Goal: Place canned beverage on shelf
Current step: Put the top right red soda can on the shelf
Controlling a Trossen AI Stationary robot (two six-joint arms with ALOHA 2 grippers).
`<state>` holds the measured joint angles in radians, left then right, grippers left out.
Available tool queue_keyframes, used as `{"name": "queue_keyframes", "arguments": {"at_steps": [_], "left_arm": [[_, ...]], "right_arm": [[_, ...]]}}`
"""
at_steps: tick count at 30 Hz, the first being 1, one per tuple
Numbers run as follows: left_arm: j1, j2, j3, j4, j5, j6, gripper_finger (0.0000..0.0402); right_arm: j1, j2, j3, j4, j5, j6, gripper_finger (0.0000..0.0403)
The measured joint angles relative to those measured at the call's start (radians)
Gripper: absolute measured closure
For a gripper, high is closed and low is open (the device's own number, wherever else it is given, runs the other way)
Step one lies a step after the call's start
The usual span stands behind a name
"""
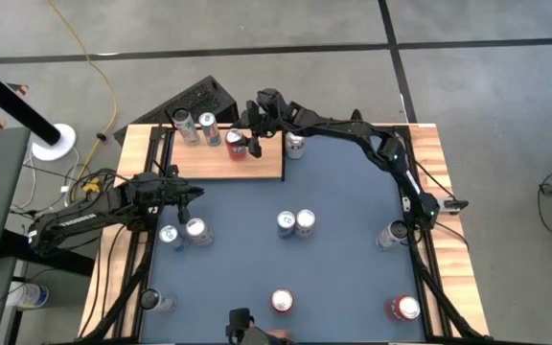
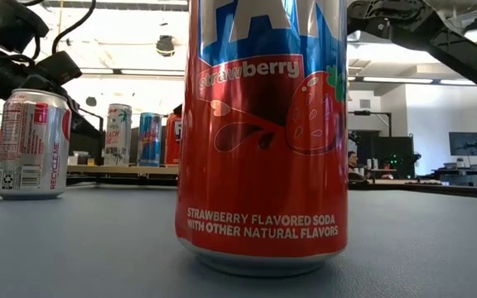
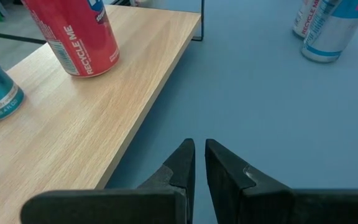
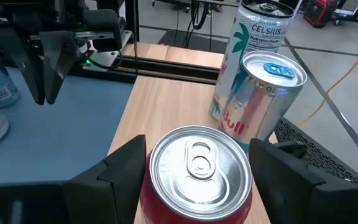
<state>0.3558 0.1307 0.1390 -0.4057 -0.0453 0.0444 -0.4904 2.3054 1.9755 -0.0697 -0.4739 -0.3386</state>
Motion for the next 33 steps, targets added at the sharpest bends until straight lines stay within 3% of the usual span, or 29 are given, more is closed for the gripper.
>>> {"name": "queue_keyframes", "arguments": {"at_steps": [16, 23, 33], "left_arm": [[0.0, 0.0, 0.0, 0.0, 0.0, 0.0, 0.0374], [0.0, 0.0, 0.0, 0.0, 0.0, 0.0, 0.0374], [0.0, 0.0, 0.0, 0.0, 0.0, 0.0, 0.0374]], "right_arm": [[0.0, 0.0, 0.0, 0.003, 0.035, 0.023, 0.0134], [0.0, 0.0, 0.0, 0.027, 0.138, 0.078, 0.0134], [-0.005, 0.002, 0.0, 0.043, 0.201, 0.133, 0.0134]]}}
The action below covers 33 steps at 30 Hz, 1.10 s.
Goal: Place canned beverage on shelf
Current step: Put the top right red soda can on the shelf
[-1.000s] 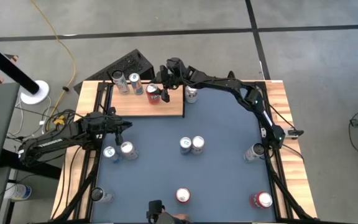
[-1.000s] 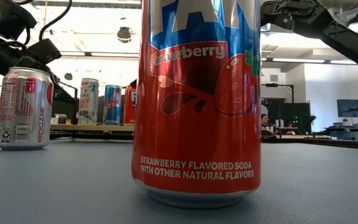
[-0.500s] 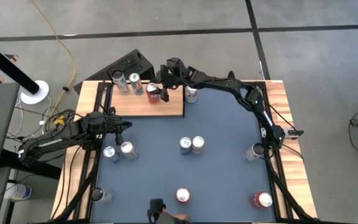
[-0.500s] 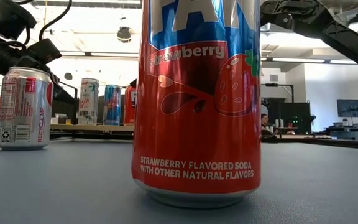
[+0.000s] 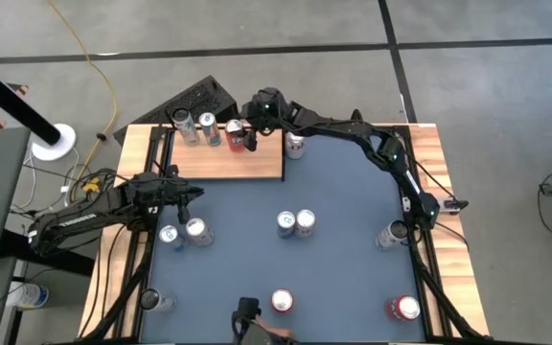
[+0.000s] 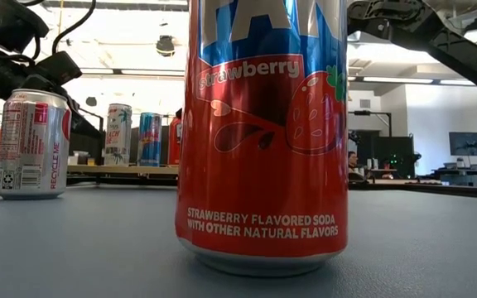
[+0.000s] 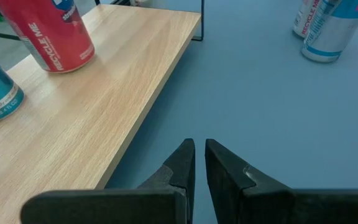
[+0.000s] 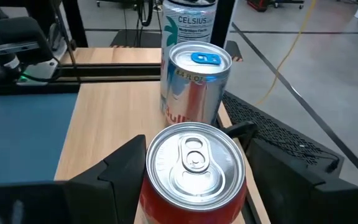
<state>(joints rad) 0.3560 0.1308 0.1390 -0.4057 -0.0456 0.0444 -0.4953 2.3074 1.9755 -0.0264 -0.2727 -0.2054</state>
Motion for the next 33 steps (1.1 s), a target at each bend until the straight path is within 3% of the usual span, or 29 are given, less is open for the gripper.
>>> {"name": "queue_keyframes", "arguments": {"at_steps": [16, 27, 33], "left_arm": [[0.0, 0.0, 0.0, 0.0, 0.0, 0.0, 0.0374], [0.0, 0.0, 0.0, 0.0, 0.0, 0.0, 0.0374], [0.0, 0.0, 0.0, 0.0, 0.0, 0.0, 0.0374]], "right_arm": [[0.0, 0.002, 0.0, 0.008, 0.109, 0.034, 0.0134], [0.005, -0.001, 0.006, 0.04, 0.059, 0.034, 0.0133], [0.021, -0.006, 0.104, -0.032, 0.034, 0.033, 0.0133]]}}
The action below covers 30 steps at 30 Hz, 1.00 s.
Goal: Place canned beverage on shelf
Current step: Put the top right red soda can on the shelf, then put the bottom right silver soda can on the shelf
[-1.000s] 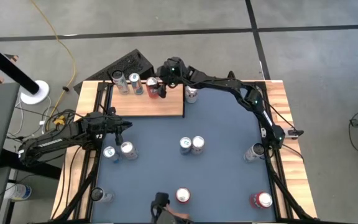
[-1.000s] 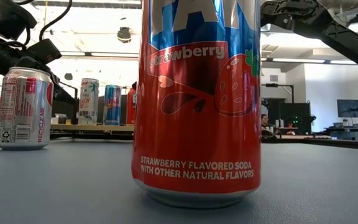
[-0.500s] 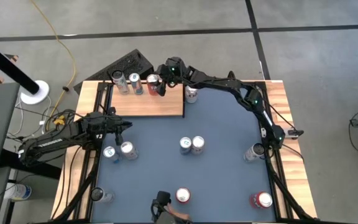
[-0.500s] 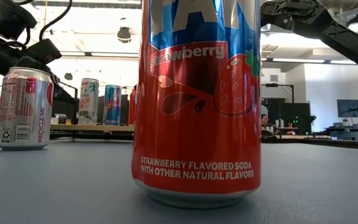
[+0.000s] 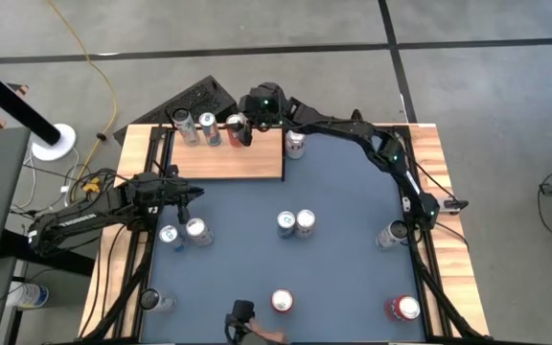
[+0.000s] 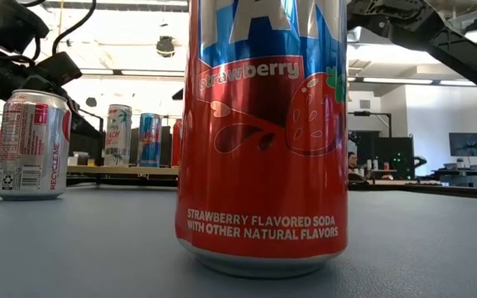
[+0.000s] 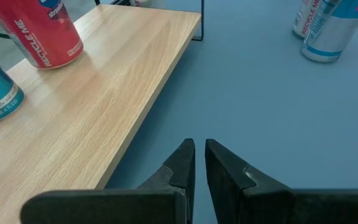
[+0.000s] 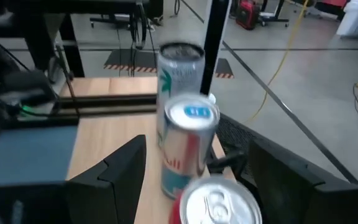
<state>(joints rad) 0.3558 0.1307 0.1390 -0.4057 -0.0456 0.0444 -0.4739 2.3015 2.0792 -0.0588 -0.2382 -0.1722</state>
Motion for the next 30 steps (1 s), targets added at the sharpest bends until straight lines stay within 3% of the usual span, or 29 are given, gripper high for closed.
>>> {"name": "queue_keyframes", "arguments": {"at_steps": [7, 13, 17, 22, 30], "left_arm": [[0.0, 0.0, 0.0, 0.0, 0.0, 0.0, 0.0374], [0.0, 0.0, 0.0, 0.0, 0.0, 0.0, 0.0374], [0.0, 0.0, 0.0, 0.0, 0.0, 0.0, 0.0374], [0.0, 0.0, 0.0, 0.0, -0.003, 0.0, 0.0374], [0.0, 0.0, 0.0, 0.0, -0.004, 0.0, 0.0374]], "right_arm": [[-0.001, -0.003, 0.277, -0.398, 0.0, -0.044, 0.0133], [-0.065, -0.178, 0.19, -0.598, 0.059, -0.114, 0.0133], [-0.156, -0.307, 0.133, -0.74, 0.004, -0.122, 0.0133], [-0.257, -0.44, -0.171, -0.726, -0.096, -0.082, 0.0133], [-0.263, -0.671, -0.778, -0.194, -0.136, -0.056, 0.0133]]}}
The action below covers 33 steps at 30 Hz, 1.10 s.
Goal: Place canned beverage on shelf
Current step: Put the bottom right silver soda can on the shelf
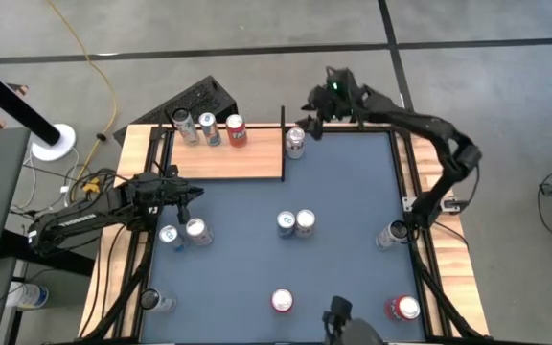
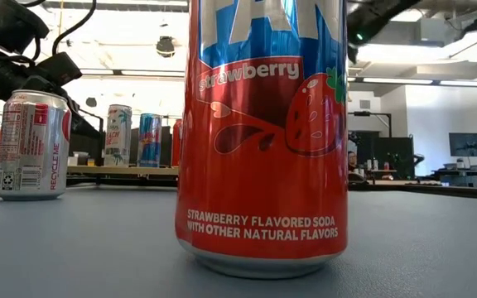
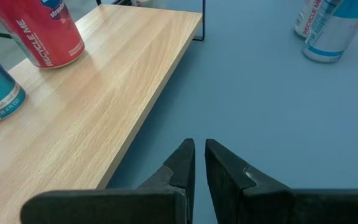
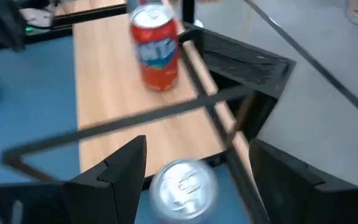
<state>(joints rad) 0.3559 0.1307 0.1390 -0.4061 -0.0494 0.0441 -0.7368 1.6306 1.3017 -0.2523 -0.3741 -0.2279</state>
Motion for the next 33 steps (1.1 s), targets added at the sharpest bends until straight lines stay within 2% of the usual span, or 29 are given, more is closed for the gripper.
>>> {"name": "queue_keyframes", "arguments": {"at_steps": [4, 8, 13, 18, 27, 33], "left_arm": [[0.0, 0.0, 0.0, 0.0, 0.0, 0.0, 0.0374], [0.0, 0.0, 0.0, 0.0, 0.0, 0.0, 0.0374], [0.0, 0.0, 0.0, 0.0, 0.0, 0.0, 0.0374], [0.0, 0.0, 0.0, 0.0, -0.001, 0.0, 0.0374], [0.0, 0.0, 0.0, 0.0, -0.001, 0.0, 0.0374], [0.0, 0.0, 0.0, 0.0, -0.001, 0.0, 0.0374]], "right_arm": [[-0.012, -0.089, -0.196, 0.142, -0.122, 0.064, 0.0133], [0.024, -0.186, -0.344, 0.172, -0.139, 0.097, 0.0133], [0.12, -0.307, -0.429, 0.18, -0.128, 0.138, 0.0133], [0.295, -0.419, -0.468, 0.173, -0.117, 0.157, 0.0133], [0.68, -0.482, -0.472, 0.068, 0.205, 0.293, 0.0133], [0.848, -0.477, -0.472, 0.048, 0.393, 0.335, 0.0133]]}}
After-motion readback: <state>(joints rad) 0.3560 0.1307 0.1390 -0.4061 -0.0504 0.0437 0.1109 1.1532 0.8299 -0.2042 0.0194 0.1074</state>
